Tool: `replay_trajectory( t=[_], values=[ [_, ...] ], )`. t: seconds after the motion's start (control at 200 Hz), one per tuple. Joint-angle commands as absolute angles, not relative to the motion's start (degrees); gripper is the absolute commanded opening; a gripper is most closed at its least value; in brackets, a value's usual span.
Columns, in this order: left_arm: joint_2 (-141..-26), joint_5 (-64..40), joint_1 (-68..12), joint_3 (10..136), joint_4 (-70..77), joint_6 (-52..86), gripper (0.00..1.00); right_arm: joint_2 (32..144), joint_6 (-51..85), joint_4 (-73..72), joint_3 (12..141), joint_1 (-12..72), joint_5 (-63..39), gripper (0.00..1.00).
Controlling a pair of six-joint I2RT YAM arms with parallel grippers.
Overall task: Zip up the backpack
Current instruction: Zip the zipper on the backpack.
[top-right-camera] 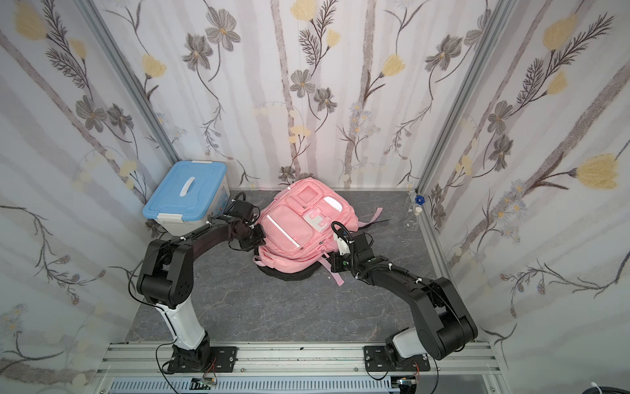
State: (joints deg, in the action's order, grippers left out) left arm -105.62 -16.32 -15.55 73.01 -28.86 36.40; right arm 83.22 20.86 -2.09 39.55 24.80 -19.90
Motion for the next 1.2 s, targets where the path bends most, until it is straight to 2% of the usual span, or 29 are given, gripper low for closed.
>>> replay_trajectory(
  t=[0.0, 0.06, 0.125, 0.21, 0.305, 0.45, 0.674, 0.804, 1.044, 1.194],
  values=[
    [-105.26, -13.54, -15.51, 72.69, -31.52, 36.39, 0.0, 84.23, 20.73, -4.75, 39.98, 24.83, -20.83, 0.0],
    [-105.06, -13.16, -15.58, 72.56, -31.47, 36.32, 0.0, 84.37, 20.51, -3.83, 40.38, 24.85, -20.54, 0.05],
    [-104.99, -13.01, -15.6, 72.44, -31.55, 36.39, 0.0, 84.29, 19.92, -2.22, 40.73, 24.79, -19.59, 0.25],
    [-104.94, -12.88, -15.55, 72.38, -31.51, 36.47, 0.0, 83.94, 19.6, -1.11, 40.67, 24.8, -18.0, 0.38],
    [-105.08, -13.18, -15.56, 72.42, -31.48, 36.47, 0.0, 84.26, 19.85, -1.84, 40.7, 24.8, -17.84, 0.43],
    [-104.9, -13.13, -15.55, 72.61, -31.6, 36.32, 0.0, 85.78, 20.13, -4.04, 41.27, 24.8, -17.77, 0.45],
    [-104.65, -13.12, -15.51, 72.35, -31.68, 36.3, 0.0, 88.38, 21.12, -7.07, 41.87, 24.73, -18.9, 0.45],
    [-104.91, -13.75, -15.56, 72.33, -31.41, 36.38, 0.0, 89.07, 21.79, -9.11, 41.89, 24.77, -19.76, 0.4],
    [-104.82, -13.78, -15.56, 72.16, -31.2, 36.39, 0.0, 88.27, 21.89, -9.99, 40.83, 24.75, -20.83, 0.09],
    [-104.65, -13.71, -15.54, 72.07, -31.2, 36.39, 0.0, 87.13, 21.63, -8.76, 40.55, 24.73, -21.03, 0.04]
  ],
)
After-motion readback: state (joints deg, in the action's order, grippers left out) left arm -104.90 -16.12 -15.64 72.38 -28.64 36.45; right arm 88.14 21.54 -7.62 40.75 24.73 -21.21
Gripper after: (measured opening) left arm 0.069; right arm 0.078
